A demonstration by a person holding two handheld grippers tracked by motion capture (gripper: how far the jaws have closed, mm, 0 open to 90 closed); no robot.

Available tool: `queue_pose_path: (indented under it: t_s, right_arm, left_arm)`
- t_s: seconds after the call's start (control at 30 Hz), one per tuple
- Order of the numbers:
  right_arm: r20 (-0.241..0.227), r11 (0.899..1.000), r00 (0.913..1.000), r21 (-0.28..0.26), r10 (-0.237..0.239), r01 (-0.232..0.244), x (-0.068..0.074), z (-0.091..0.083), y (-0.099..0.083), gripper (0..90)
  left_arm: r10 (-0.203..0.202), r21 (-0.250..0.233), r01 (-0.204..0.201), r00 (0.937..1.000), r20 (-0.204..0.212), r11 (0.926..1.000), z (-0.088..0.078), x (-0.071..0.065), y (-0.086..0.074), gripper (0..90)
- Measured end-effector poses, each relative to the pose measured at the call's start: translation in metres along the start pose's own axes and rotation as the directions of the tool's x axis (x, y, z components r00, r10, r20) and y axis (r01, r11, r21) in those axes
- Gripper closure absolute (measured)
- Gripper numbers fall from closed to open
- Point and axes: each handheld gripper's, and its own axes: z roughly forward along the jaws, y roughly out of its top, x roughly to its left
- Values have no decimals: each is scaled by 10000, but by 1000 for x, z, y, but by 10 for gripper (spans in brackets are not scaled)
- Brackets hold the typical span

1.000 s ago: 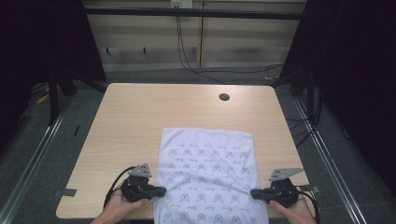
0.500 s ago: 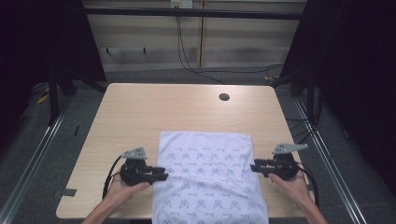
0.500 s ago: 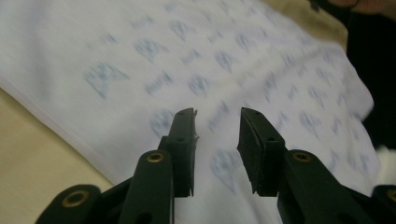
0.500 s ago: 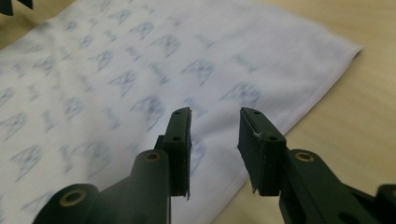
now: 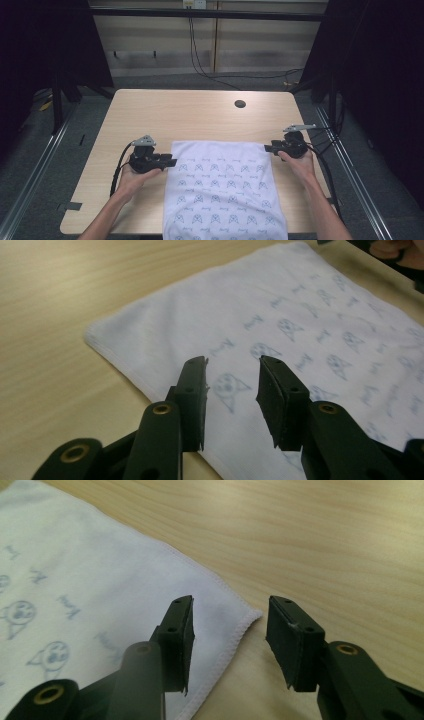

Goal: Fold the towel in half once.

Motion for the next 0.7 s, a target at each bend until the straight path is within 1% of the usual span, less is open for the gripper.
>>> queue_pose_path:
  t_s: [0.07, 0.13, 0.17, 0.2, 0.27, 0.3, 0.33, 0.4, 0.47, 0.5, 0.53, 0.57, 0.6, 0.63, 0.67, 0.7]
  right_arm:
    - [-2, 9999, 9999, -8, 133, -133, -3, 5, 2, 534]
    - [-29, 9999, 9999, 21, 123, -123, -5, 9, 3, 537]
    - [74, 9999, 9999, 130, 80, -81, -7, 11, 3, 536]
    - [81, 9994, 9999, 327, 91, -93, -9, 14, 2, 532]
    - [64, 9992, 10000, 388, 76, -79, -8, 15, 1, 525]
    - [-34, 9990, 10000, 447, 7, -6, -8, 16, 1, 525]
    - [4, 9990, 9996, 343, -269, 269, -5, 18, 2, 526]
    - [24, 9991, 9994, 253, -337, 336, -3, 19, 3, 525]
    - [45, 9989, 9992, 253, -406, 405, -3, 20, 4, 528]
    - [-9, 9987, 9991, 294, -415, 416, -2, 21, 4, 534]
    - [-63, 9981, 9986, 311, -531, 533, 1, 24, 3, 553]
    - [-63, 9981, 9986, 311, -531, 533, 1, 24, 3, 553]
    - [-151, 9979, 9982, 296, -580, 584, 2, 24, 3, 580]
    - [-144, 9979, 9983, 311, -566, 570, 3, 24, 3, 614]
    - [-483, 9975, 9970, 345, -608, 625, 3, 23, 2, 738]
    - [-392, 9971, 9971, 363, -653, 668, 4, 23, 1, 776]
  left_arm:
    - [26, 136, -24, 9999, -131, 9999, 5, 5, 3, 634]
    - [-36, 97, 38, 9998, -186, 9999, 8, 9, 4, 626]
    - [-13, 151, 17, 9996, -279, 9999, 9, 10, 5, 623]
    - [-10, 177, 16, 9994, -359, 9998, 11, 13, 7, 613]
    - [-85, 202, 91, 9995, -298, 9998, 12, 14, 7, 613]
    - [-104, 236, 111, 9995, -309, 9997, 14, 16, 8, 614]
    - [-74, 238, 85, 9989, -458, 9997, 16, 17, 8, 594]
    - [-84, 219, 99, 9977, -674, 9997, 18, 20, 8, 582]
    - [-101, 264, 129, 9944, -1055, 9996, 20, 25, 9, 575]
    - [-155, 253, 183, 9944, -1045, 9995, 21, 28, 10, 571]
    - [-271, 181, 292, 9940, -1055, 9994, 21, 30, 11, 564]
    - [-288, 184, 308, 9946, -996, 9994, 22, 32, 12, 564]
    - [-327, 213, 345, 9962, -806, 9992, 23, 34, 12, 561]
    - [-207, 263, 232, 9956, -919, 9994, 25, 34, 13, 561]
    - [-172, 275, 203, 9940, -1083, 9994, 28, 35, 15, 543]
    - [-115, 154, 139, 9897, -1429, 9998, 29, 35, 14, 540]
